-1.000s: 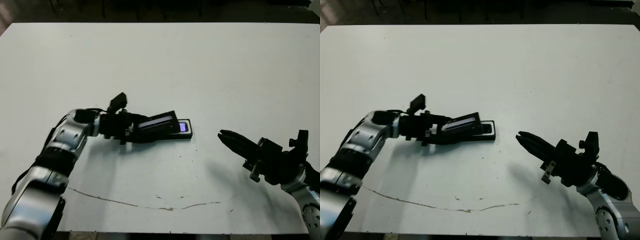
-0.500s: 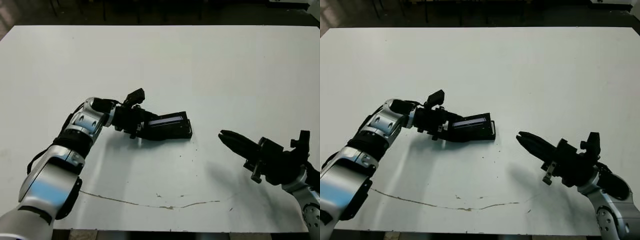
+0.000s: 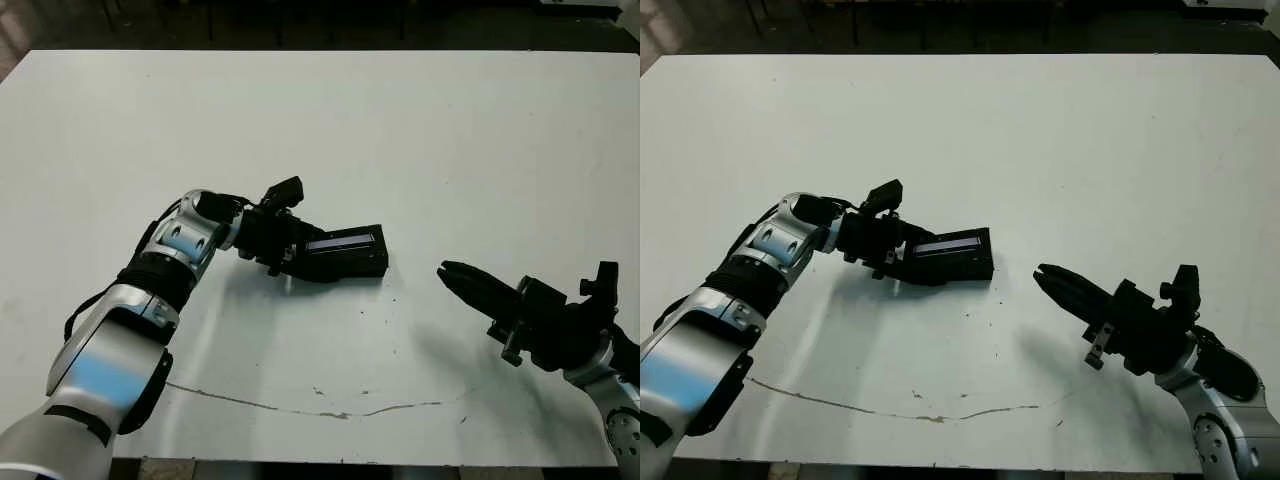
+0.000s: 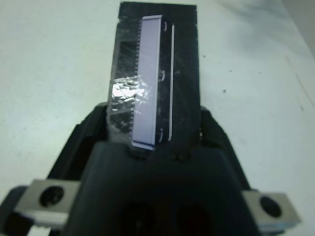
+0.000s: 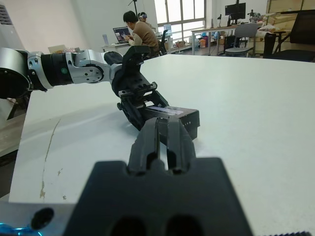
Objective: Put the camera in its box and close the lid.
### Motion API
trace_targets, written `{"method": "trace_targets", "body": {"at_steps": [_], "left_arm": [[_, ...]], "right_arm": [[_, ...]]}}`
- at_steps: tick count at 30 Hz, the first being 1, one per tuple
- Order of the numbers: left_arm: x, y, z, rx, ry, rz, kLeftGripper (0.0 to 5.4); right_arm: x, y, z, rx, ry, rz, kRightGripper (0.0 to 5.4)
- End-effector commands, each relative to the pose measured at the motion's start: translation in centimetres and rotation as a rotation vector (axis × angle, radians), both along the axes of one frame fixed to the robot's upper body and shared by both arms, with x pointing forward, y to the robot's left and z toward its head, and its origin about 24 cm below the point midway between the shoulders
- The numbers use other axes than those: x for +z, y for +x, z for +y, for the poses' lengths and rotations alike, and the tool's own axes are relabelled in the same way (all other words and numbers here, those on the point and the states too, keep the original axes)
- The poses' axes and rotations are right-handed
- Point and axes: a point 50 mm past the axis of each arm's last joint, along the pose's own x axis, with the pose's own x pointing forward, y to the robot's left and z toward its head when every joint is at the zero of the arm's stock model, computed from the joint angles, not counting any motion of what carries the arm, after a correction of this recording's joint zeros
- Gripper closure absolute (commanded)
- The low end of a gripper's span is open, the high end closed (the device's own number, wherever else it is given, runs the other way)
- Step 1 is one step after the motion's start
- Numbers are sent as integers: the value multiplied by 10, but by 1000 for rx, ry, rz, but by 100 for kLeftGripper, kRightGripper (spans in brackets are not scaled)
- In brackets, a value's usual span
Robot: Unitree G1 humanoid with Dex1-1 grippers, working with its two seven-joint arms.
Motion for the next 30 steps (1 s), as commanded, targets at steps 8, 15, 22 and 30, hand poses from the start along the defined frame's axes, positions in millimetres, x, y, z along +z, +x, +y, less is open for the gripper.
{"method": "trace_targets", "body": {"at_steps": [8, 15, 22, 30], "left_arm": [[-35, -18, -29, -66, 125, 17, 258], [-25, -15, -36, -115, 165, -31, 258], [-20, -14, -35, -144, 246, -59, 258], [-22, -14, -24, -179, 320, -67, 221]], "right_arm": [[-4, -3, -1, -19, 0, 31, 540], [-4, -3, -1, -15, -9, 20, 540], [-4, -3, -1, -4, 0, 9, 540], [-4, -4, -1, -8, -1, 23, 540]]}}
